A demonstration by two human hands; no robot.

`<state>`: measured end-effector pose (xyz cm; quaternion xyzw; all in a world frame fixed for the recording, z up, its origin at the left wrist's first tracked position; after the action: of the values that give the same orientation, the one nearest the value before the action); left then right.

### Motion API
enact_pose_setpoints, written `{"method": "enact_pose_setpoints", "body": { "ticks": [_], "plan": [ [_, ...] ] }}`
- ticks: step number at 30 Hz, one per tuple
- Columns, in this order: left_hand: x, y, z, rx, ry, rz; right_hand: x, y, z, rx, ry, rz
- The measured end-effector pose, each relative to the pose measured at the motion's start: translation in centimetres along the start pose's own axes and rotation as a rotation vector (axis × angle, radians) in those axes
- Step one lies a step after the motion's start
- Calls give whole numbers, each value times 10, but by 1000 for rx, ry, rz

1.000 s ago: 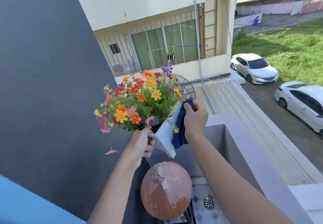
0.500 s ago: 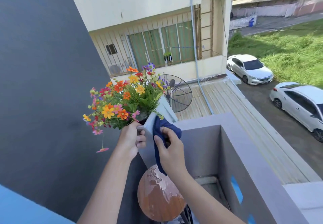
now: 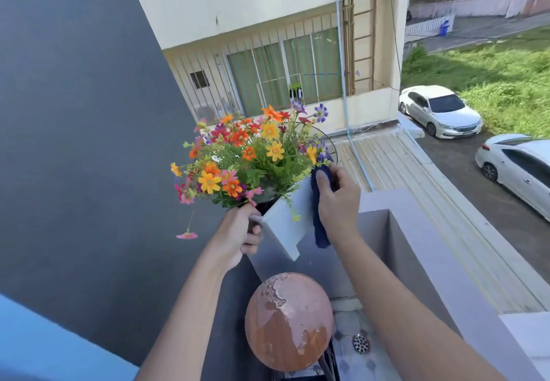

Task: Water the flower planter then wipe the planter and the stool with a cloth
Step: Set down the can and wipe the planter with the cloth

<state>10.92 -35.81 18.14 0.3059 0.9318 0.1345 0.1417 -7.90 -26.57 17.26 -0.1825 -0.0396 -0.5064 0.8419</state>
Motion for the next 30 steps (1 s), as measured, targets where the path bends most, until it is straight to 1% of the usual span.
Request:
{"method": "enact_pose_setpoints", "body": {
  "ticks": [2, 5, 7, 11, 14, 16, 20, 23, 27, 30],
  "plan": [
    [-5, -1, 2, -19, 27, 33, -7, -18, -1, 29, 7, 116],
    [-14, -1, 2, -27, 20, 73, -9, -34, -6, 221, -109, 341],
    [-17, 2, -1, -23, -7, 102, -7, -37, -12, 331, -157, 416],
    [-16, 6, -8, -7, -48, 114, -1, -40, -28, 453, -283, 410],
    [-17, 4, -6, -3, -55, 140, -1, -41, -32, 471, -304, 396],
    [-19, 1, -1, -13, -38, 113, -1, -38, -36, 489, -286, 382],
    [-17, -2, 5, -23, 50, 45, -6, -35, -53, 480, -266, 445],
    [-17, -6, 12, -71, 103, 11, -16, -24, -62, 490, -296, 486],
    [-17, -13, 14, -61, 53, -41, -31, -14, -76, 466, -255, 493],
    [-17, -22, 18, -68, 33, -59, -40, -8, -97, 508, -227, 448]
  ]
}}
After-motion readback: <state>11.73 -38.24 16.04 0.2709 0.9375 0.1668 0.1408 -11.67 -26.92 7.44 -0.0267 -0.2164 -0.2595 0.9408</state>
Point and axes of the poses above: each hand's wrist, its own y-axis away from the middle knuckle, its own x-axis out of the palm, z = x × y, the point moved 6 cm from there along -y, towards the middle knuckle, and after that the axes turned 8 degrees about -y, right-handed, at the moved point
